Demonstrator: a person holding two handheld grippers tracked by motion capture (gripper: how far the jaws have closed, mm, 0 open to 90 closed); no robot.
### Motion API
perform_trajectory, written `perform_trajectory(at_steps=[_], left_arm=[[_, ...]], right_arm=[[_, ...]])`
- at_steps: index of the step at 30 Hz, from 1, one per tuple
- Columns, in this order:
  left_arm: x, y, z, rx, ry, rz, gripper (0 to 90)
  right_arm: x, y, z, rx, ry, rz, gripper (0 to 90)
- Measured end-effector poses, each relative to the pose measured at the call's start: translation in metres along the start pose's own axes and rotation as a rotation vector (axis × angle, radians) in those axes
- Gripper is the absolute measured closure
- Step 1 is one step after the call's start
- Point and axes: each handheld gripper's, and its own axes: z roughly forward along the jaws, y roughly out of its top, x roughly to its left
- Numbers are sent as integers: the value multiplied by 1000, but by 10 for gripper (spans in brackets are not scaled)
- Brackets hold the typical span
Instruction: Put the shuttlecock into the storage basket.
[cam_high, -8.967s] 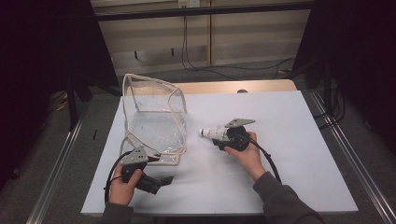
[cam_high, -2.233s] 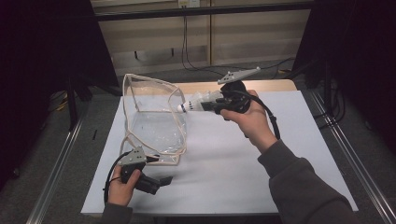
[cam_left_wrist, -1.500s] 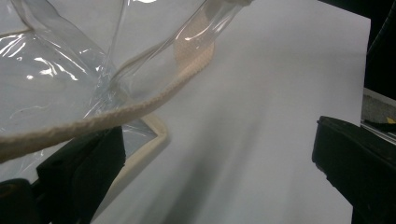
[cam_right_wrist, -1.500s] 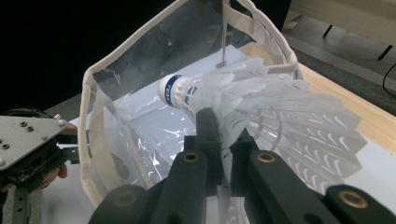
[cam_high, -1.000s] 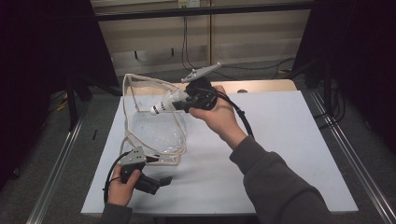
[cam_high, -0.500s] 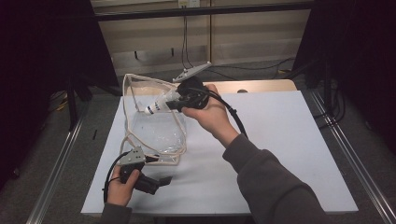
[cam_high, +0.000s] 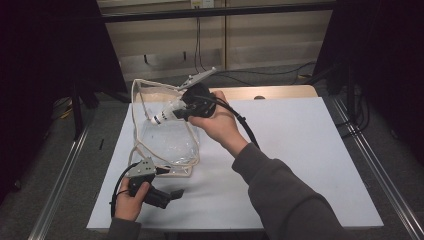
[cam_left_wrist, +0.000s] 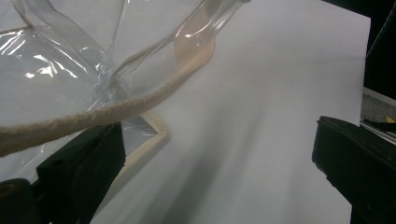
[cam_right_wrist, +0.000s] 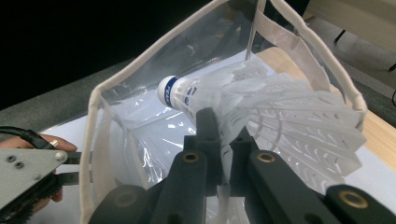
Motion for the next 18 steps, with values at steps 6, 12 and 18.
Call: perform_trajectory(at_steps=[6,12,18], left_arm=[[0,0,0,0,0,-2,28],[1,-2,-1,-3,2,-10,28],[1,-2,-1,0,5,-8,28]], right_arm=[[4,2,11,11,1,-3,877],[4,2,20,22,1,-6,877],[5,4,27,26,-7,3,877]])
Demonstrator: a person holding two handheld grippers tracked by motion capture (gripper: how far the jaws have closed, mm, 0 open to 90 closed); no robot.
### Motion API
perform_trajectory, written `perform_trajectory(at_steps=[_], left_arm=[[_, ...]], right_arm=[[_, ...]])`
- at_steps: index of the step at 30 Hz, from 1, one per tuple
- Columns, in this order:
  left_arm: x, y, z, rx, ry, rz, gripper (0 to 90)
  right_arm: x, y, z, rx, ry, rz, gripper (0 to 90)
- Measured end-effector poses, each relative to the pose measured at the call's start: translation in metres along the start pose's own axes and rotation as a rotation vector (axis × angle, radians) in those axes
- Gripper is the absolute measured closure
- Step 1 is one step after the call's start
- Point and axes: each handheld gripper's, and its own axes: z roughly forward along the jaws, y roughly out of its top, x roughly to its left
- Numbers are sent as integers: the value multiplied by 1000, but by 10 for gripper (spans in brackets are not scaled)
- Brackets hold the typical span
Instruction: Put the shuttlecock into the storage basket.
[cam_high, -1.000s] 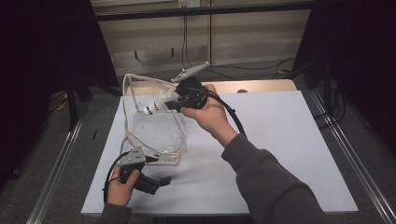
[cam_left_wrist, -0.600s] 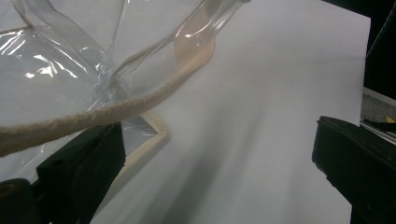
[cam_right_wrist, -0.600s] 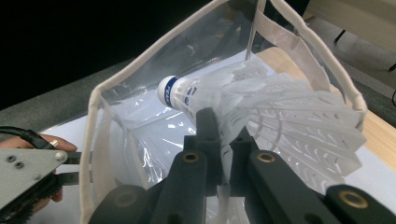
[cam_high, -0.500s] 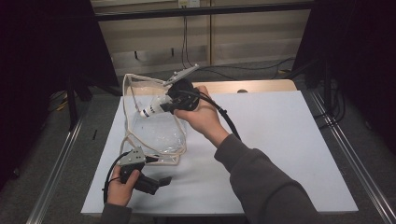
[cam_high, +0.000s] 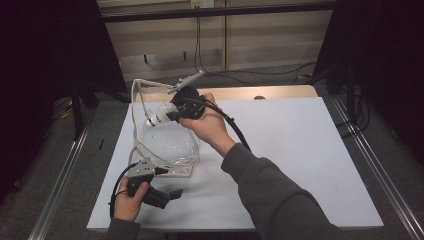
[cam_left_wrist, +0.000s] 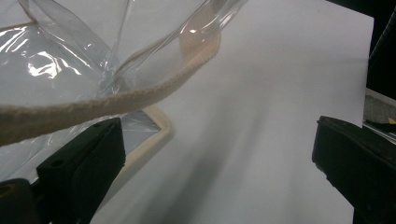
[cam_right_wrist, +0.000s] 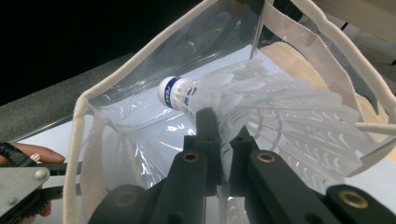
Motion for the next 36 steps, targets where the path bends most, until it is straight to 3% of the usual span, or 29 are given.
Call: perform_trajectory(at_steps=[36], left_arm=[[0,-2,-2,1,-1,-7,28]], right_arm=[[5,15,42,72,-60,-25,874]])
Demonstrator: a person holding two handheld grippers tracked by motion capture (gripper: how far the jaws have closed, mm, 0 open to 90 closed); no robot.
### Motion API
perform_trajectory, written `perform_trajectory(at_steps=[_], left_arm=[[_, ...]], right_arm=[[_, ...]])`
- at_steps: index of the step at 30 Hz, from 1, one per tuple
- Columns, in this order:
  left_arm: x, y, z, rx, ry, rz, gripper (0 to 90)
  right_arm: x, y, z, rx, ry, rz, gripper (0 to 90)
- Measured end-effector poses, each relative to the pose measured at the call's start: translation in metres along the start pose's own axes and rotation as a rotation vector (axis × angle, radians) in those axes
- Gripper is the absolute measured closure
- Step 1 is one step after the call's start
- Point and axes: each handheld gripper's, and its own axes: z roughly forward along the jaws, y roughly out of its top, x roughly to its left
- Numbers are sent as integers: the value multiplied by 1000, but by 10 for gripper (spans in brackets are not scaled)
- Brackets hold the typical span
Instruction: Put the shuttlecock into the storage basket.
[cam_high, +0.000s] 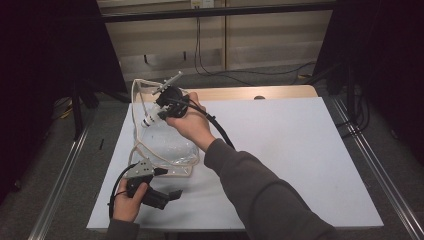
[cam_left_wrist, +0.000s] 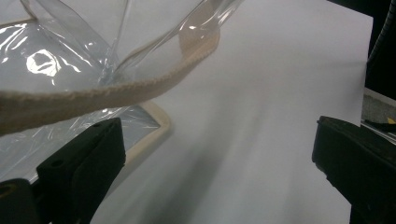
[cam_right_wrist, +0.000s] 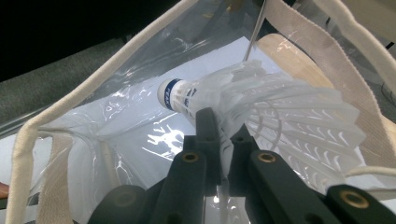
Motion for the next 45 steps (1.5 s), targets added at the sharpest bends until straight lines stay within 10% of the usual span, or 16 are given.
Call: perform_trajectory(at_steps=[45], left_arm=[[1,-2,-2,2,7,0,28]], right_arm=[[15,-8,43,36,35,44,868]])
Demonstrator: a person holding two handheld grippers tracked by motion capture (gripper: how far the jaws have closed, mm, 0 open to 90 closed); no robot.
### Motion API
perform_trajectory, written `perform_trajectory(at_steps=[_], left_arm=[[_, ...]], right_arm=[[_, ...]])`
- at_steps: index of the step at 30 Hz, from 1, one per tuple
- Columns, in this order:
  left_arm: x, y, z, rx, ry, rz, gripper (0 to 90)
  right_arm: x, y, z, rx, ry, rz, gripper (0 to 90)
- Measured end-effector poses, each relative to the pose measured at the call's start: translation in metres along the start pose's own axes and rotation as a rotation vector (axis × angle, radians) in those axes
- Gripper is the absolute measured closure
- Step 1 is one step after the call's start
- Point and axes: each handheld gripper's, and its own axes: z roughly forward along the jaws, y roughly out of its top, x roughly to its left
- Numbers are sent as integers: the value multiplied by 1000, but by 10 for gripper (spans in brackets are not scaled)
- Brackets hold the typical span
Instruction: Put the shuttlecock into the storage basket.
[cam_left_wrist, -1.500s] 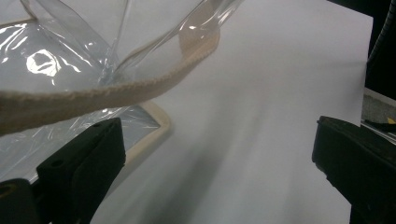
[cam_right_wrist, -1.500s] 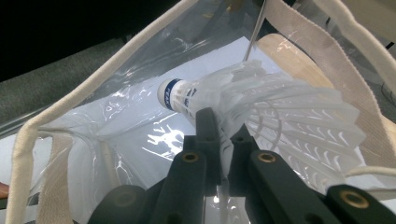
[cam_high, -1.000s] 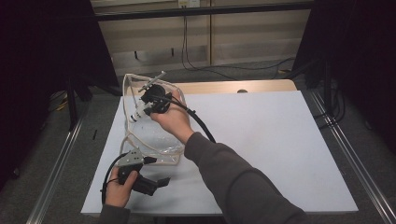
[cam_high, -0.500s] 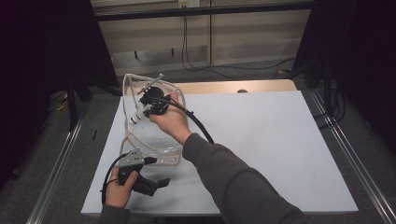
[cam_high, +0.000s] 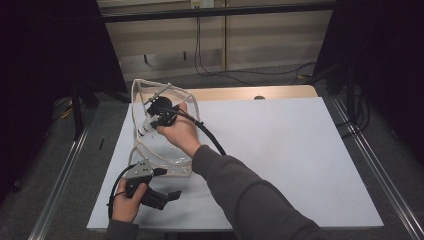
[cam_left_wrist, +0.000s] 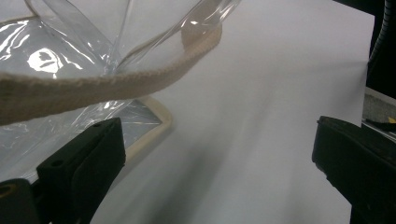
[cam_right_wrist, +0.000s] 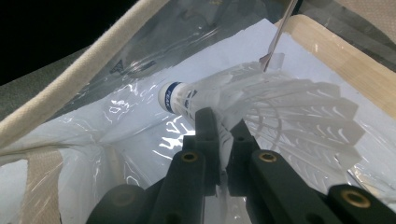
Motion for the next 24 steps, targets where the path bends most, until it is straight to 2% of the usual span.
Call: perform_trajectory(at_steps=[16,24], left_arm=[[-1,0,0,2,1,-3,28],[1,-1,0,1,-3,-3,28]], right_arm=[[3,-3,11,21,5,4,867],[-2,-8,20,47,-1,7,866]])
